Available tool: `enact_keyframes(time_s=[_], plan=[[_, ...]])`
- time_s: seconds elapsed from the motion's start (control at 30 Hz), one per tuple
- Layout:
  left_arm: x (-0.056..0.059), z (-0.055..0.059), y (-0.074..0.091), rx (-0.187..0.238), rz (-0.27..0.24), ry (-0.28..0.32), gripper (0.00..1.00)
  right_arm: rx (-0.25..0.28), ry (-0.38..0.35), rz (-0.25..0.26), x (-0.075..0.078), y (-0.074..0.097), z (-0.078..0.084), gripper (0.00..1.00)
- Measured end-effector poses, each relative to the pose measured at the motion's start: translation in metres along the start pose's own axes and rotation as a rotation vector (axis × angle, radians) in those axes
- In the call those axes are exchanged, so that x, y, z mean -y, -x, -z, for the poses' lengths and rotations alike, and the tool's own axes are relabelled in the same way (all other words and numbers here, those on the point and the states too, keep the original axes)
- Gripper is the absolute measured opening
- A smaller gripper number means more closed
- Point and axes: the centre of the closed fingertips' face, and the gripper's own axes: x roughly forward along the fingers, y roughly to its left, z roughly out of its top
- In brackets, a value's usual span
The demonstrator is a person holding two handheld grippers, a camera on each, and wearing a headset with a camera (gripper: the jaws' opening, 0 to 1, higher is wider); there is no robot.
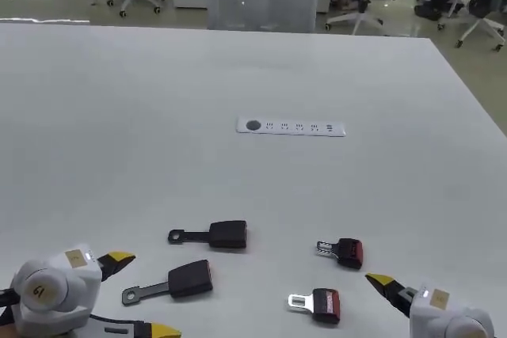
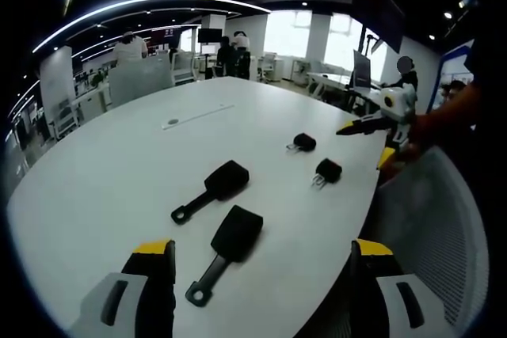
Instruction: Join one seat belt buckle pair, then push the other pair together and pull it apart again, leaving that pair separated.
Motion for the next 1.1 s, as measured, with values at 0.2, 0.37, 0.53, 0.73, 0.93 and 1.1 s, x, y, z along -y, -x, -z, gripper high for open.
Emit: enact_keyframes(time_s=[0.2,0.37,0.53,0.73,0.93,1.1], plan=[[0.0,0.002,-0.002,-0.006,0.004,0.003,0.93,-0.006,-0.002,-0.003,0.001,-0.001,0.001,0.95],[0.0,0.004,-0.004,-0.014,0.006,0.004,0.93,-0.01,0.0,-0.007,0.002,-0.002,0.002,0.95],[0.001,0.006,-0.005,-0.021,0.01,0.001,0.93,-0.022,0.004,-0.013,0.002,-0.002,0.006,0.94],[0.0,0.009,-0.009,-0.025,0.007,-0.004,0.93,-0.03,0.004,-0.016,0.003,-0.003,0.009,0.93],[0.002,0.011,-0.015,-0.035,0.011,-0.005,0.93,-0.041,0.006,-0.021,0.005,-0.003,0.014,0.93],[0.002,0.016,-0.022,-0.052,0.016,-0.015,0.92,-0.059,0.015,-0.03,0.007,-0.005,0.018,0.92]])
